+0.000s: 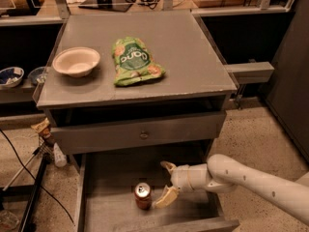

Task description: Pick coke can from middle drawer and place on counter

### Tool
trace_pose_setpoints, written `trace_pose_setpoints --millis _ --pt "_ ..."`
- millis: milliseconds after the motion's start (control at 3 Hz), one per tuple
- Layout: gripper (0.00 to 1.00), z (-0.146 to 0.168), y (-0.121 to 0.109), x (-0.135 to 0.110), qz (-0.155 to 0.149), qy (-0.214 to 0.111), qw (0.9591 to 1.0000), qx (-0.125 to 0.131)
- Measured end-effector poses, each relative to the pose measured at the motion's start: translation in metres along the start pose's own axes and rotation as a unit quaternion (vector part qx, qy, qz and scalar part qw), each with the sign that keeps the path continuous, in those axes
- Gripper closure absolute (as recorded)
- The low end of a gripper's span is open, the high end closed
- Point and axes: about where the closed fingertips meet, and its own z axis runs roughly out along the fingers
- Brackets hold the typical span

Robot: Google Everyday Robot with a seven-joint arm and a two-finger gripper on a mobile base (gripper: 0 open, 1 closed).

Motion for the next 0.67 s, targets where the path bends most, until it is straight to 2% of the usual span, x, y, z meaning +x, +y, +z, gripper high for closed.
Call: trace_pose_setpoints --millis 333,667 --pt "0.00 0.000 0.001 0.000 0.000 -0.001 1.0000 0.000" --pt "0.00 0.040 0.009 0.016 0.013 -0.005 0.9995 -0.028"
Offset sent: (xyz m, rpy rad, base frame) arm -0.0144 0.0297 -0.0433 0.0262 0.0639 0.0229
